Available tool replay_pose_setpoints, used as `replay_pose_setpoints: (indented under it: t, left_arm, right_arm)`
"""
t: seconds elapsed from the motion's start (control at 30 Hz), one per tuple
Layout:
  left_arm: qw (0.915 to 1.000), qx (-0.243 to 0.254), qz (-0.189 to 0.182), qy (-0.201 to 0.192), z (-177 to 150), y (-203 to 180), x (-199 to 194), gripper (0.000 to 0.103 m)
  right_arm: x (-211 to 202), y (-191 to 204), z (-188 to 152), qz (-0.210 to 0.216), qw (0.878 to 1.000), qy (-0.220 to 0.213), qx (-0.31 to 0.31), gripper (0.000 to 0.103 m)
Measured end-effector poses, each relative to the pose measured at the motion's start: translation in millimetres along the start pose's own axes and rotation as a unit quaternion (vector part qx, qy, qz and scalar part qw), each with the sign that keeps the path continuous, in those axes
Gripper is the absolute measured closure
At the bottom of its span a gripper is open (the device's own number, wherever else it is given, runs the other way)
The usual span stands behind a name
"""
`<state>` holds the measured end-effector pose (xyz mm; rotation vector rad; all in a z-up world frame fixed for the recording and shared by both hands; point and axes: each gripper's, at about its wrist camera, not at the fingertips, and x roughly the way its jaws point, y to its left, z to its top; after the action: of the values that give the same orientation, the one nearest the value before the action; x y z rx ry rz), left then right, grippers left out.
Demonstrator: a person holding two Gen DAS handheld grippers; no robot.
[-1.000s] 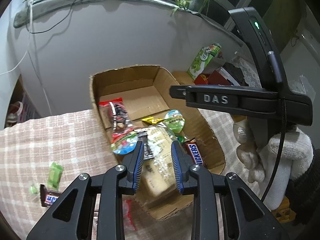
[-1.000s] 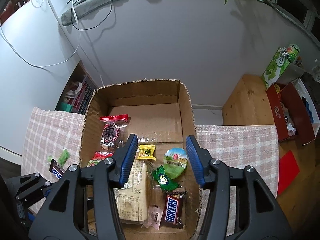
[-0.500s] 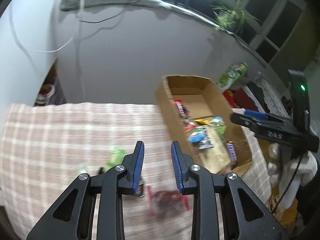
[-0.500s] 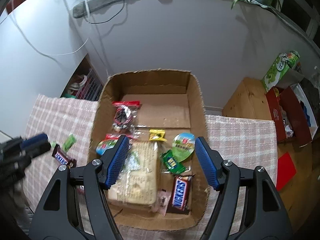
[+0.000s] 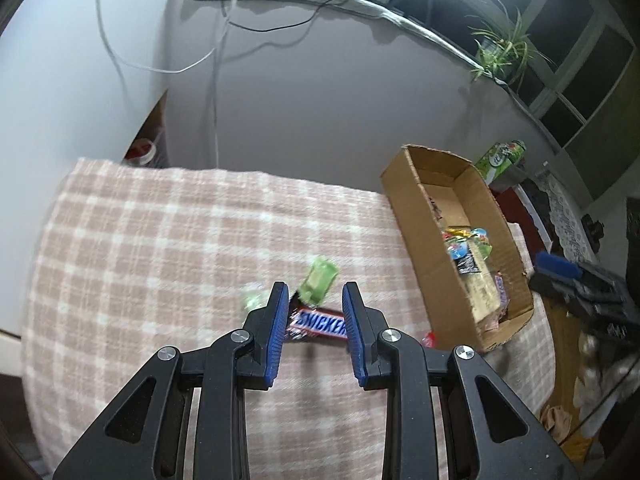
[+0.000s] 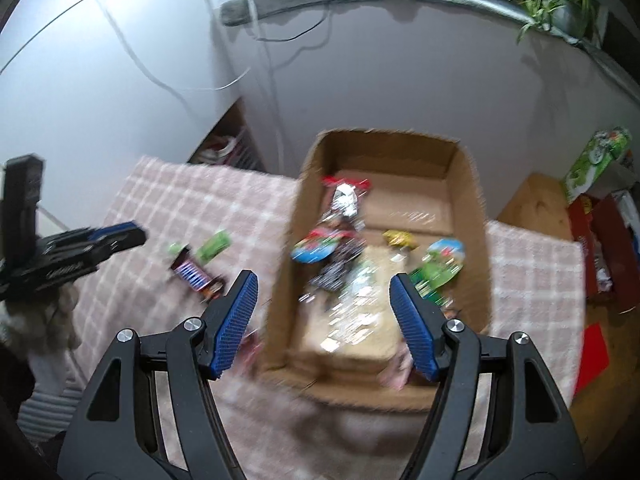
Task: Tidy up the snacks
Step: 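Move both grippers back over the remaining snacks, then grasp the Snickers bar with the left gripper while the right approaches the red-wrapped bag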
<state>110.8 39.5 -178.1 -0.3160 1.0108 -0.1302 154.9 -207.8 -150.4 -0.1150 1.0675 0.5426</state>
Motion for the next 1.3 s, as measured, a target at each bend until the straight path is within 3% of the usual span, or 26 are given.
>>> replay_pose_setpoints:
  t: [0.27,0.57,0.97,1.2,1.3]
  left_arm:
    - [0.9998,-0.015,0.008,0.013,-13,22,-2,0.077]
    - [0.9990,0.010,-0.033,0.030,-2,10,19,0.077]
    - [0.9981,0.022,-0.027,0.052,13,23,43,0.077]
    - [0.9914,0.068,-0.068,0.088,20,-2,67,0.077]
    - [0.9877,0.085,-0.070,0.112,17,-10,80,0.077]
  right_arm:
    - [18,47,-37,0.048,0.997,0.042,-0.040,0.032]
    - [50,79,-35,0.066,0.995,0.063,-0.050,0.032]
    - [82,87,-27,0.049,0.992,0.097,-0.065,0.032]
    - [99,91,-19,0.042,0.991,0.116,-0.057,0.032]
    - [109,93,-19,0.026,0.989,0.131,-0.055,0.032]
